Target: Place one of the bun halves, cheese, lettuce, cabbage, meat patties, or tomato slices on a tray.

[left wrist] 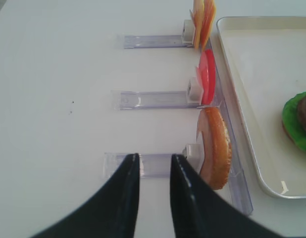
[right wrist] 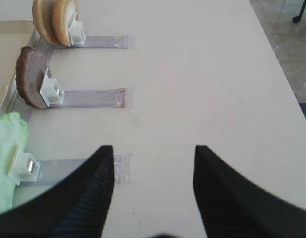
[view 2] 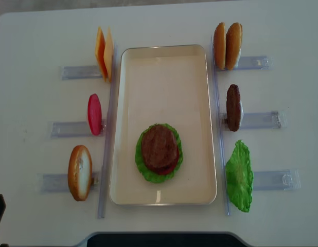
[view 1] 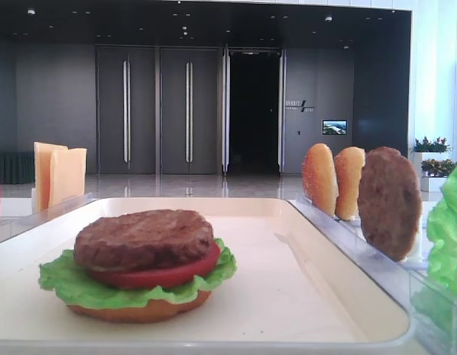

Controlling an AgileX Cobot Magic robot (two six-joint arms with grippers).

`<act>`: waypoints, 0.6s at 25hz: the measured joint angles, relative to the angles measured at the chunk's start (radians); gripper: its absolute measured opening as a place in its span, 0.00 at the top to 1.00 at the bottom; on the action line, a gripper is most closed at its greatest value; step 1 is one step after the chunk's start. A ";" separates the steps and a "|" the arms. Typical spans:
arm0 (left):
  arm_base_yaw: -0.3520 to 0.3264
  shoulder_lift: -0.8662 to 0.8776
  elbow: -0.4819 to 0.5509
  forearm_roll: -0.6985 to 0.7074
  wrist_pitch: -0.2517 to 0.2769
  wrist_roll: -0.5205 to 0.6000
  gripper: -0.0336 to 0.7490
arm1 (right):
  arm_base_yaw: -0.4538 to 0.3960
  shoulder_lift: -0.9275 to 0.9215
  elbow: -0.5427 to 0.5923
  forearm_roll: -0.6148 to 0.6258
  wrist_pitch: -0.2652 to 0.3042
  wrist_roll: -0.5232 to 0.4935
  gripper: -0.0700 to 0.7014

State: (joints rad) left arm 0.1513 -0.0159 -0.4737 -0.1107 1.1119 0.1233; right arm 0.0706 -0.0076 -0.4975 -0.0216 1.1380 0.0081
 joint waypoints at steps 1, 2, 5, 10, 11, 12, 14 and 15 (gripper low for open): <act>0.000 0.000 0.000 0.000 0.000 0.000 0.75 | 0.000 0.000 0.000 0.000 0.000 0.000 0.42; 0.000 0.000 0.000 0.000 0.000 0.000 0.75 | 0.000 0.000 0.000 0.000 0.000 0.000 0.42; 0.000 0.000 0.000 0.000 0.000 0.000 0.75 | 0.000 0.000 0.000 0.000 0.000 0.000 0.42; 0.000 0.000 0.000 0.000 0.000 0.000 0.75 | 0.000 0.000 0.000 0.000 0.000 0.000 0.42; 0.000 0.000 0.000 0.000 0.000 0.000 0.75 | 0.000 0.000 0.000 0.000 0.000 0.000 0.42; 0.000 0.000 0.000 0.000 0.000 0.000 0.75 | 0.000 0.000 0.000 0.000 0.000 0.000 0.42; 0.000 0.000 0.000 0.000 0.000 0.000 0.75 | 0.000 0.000 0.000 0.000 0.000 0.000 0.42; 0.000 0.000 0.000 0.000 0.000 0.000 0.75 | 0.000 0.000 0.000 0.000 0.000 0.000 0.42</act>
